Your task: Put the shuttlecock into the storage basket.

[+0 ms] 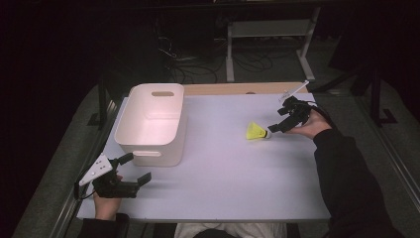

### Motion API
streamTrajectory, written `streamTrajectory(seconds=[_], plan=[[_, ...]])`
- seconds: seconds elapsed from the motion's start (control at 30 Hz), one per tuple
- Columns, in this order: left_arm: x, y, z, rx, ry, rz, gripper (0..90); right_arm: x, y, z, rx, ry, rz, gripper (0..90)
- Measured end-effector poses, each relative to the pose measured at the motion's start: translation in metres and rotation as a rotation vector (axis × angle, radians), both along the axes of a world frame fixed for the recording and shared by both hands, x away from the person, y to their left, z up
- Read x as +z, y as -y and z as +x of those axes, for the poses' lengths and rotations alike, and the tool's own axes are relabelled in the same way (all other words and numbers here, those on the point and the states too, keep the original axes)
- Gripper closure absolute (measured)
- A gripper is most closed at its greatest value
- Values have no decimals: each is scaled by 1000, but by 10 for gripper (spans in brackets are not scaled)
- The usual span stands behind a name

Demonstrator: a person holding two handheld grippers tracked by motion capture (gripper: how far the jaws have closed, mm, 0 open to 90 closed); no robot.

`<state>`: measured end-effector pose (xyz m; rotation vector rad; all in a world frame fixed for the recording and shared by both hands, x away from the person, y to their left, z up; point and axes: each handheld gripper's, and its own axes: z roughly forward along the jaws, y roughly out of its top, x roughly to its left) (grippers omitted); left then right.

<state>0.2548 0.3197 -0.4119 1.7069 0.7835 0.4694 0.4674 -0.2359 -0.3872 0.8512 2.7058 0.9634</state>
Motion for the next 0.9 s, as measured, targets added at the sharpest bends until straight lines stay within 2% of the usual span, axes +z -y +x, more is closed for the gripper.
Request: streamTrajectory(seconds=[0.13,0.63,0.8,0.9], plan=[[0,0,0,-3,0,1,0,-9,-3,4,19,-12,-35,98],[0,1,0,-9,-1,6,0,-26,-2,10,67,-50,-65,147],[0,1,0,-10,-3,5,0,-31,-7,12,92,-69,-61,148],[0,1,1,-15,-4,8,0,-36,-14,12,116,-88,-84,155]])
